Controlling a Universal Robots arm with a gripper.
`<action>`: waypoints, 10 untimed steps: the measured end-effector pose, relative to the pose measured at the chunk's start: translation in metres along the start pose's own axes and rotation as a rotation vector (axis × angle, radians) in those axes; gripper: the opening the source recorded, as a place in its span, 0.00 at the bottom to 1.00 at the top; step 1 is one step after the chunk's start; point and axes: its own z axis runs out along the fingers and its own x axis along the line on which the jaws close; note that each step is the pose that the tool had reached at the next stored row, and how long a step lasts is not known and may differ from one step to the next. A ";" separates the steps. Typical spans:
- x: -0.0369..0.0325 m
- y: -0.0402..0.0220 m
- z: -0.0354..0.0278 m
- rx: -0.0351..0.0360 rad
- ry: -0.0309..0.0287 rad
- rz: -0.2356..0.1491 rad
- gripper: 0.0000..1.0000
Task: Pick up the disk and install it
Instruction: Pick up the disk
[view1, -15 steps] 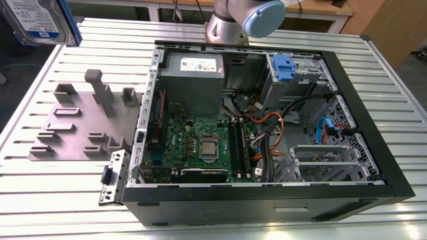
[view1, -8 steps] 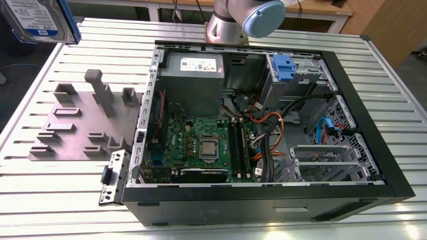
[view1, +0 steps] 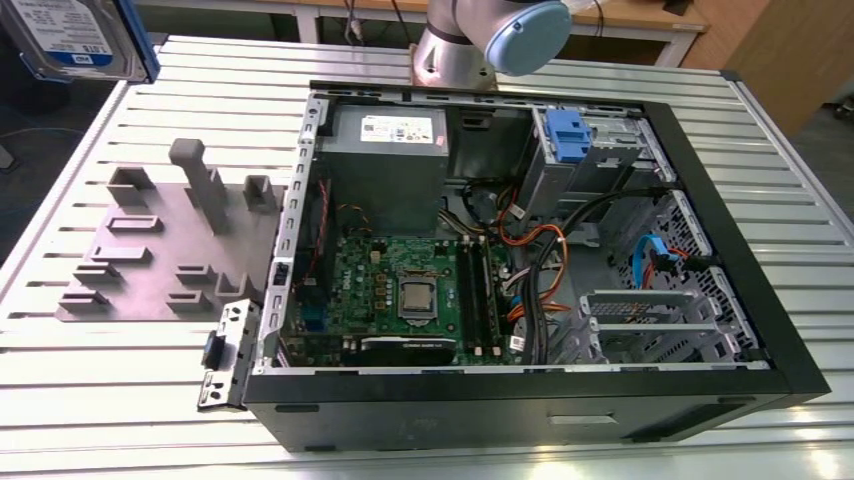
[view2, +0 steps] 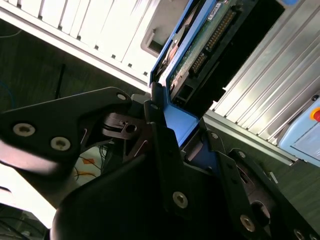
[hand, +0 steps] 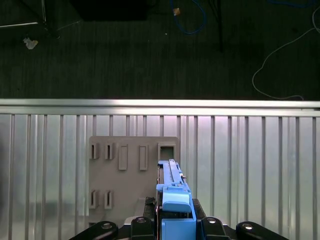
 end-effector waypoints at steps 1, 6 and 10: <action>0.0000 0.0000 -0.0007 -0.0001 0.0000 0.000 0.36; 0.0000 0.0001 -0.0047 0.0000 0.0005 0.000 0.36; 0.0000 0.0001 -0.0059 -0.0001 0.0007 0.000 0.36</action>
